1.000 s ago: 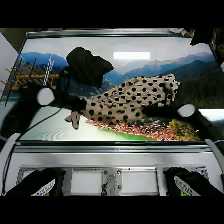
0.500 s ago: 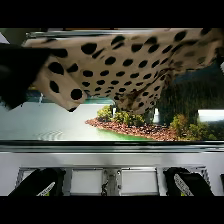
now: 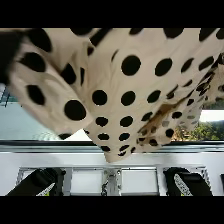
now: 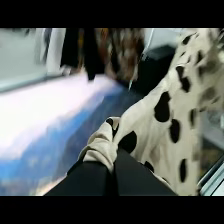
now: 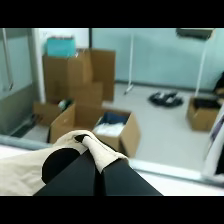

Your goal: Fold the clothes and pants, and hang the long-sleeved shirts on hangers.

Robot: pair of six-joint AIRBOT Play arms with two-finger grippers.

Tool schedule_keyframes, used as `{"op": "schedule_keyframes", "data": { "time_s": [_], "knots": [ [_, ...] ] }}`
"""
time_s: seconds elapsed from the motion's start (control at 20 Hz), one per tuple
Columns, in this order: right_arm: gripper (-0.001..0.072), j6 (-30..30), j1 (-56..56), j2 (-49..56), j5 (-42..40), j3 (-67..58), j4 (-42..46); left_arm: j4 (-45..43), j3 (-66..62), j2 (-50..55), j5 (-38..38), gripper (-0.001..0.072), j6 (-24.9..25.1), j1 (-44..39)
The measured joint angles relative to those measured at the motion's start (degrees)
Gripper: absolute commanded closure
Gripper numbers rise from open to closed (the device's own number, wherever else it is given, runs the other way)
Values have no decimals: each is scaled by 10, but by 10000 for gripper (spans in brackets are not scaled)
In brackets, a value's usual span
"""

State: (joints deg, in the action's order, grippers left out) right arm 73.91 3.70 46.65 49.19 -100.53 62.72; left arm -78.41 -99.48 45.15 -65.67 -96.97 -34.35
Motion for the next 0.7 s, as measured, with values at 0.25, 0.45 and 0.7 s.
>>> {"op": "schedule_keyframes", "data": {
  "time_s": [0.25, 0.45, 0.7],
  "knots": [
    [694, 0, -64, 168, 31, -1, -18, -1, 76, 108, -132, 696, -32, 140],
    [26, 2, -109, 328, 9, -1, 24, 0, 194, 194, -105, 516, -37, 257],
    [40, 6, -87, 400, 35, -1, 42, 16, 250, 298, -53, 30, -29, 373]
  ]
}}
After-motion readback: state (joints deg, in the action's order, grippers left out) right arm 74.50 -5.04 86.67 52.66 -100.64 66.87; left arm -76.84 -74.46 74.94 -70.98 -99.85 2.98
